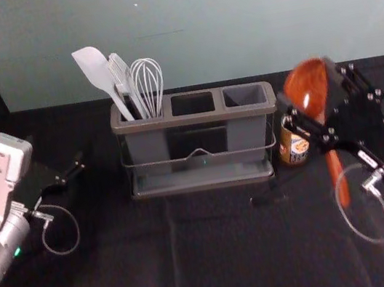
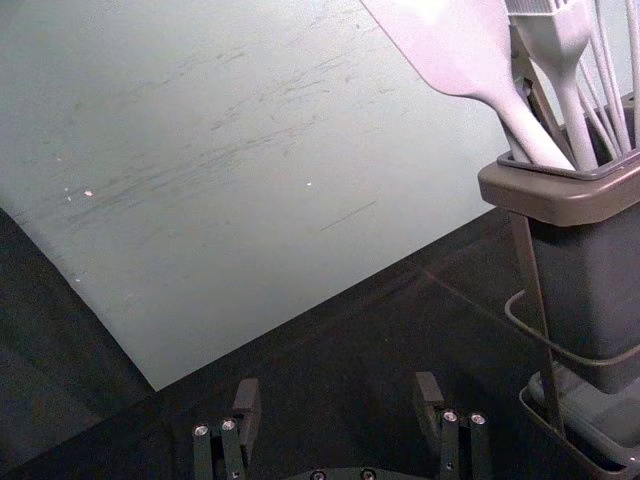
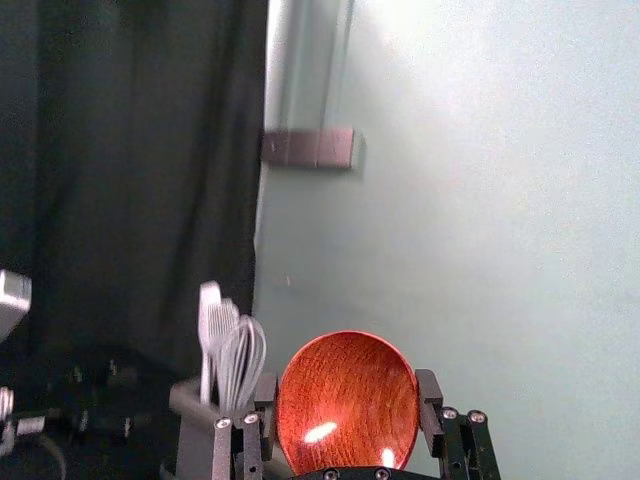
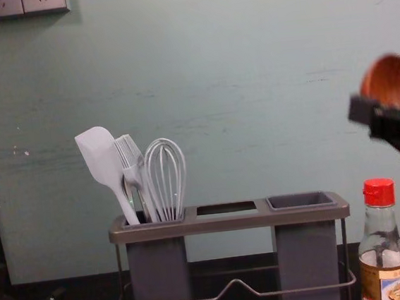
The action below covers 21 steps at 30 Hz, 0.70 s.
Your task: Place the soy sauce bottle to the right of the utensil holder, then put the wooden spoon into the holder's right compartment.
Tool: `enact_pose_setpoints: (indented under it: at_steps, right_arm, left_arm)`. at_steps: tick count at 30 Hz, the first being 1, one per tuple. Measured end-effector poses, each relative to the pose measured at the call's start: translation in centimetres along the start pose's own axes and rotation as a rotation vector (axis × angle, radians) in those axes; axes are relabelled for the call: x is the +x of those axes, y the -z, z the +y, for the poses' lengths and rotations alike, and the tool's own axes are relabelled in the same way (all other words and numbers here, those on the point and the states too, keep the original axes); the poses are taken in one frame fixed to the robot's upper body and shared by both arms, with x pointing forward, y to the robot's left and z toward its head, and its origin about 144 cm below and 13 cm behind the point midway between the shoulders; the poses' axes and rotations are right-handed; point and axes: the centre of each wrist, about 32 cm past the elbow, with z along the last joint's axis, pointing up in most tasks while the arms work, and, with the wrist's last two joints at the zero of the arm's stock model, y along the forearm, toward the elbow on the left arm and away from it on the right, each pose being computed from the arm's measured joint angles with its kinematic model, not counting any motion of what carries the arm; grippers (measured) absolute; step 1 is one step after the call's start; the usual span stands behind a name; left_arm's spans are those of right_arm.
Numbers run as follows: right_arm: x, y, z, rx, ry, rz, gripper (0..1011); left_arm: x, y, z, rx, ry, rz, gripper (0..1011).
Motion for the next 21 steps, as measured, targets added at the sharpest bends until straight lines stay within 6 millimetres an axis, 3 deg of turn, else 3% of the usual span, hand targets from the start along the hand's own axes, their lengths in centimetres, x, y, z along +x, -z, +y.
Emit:
enact_pose_setpoints:
  at_steps: [21]
  right_arm:
    - [3.8,0.6,10.2,0.175,-0.127,0.002,838]
  left_arm:
    - [0.0,0.0,0.0,0.000,0.000,0.000,1005]
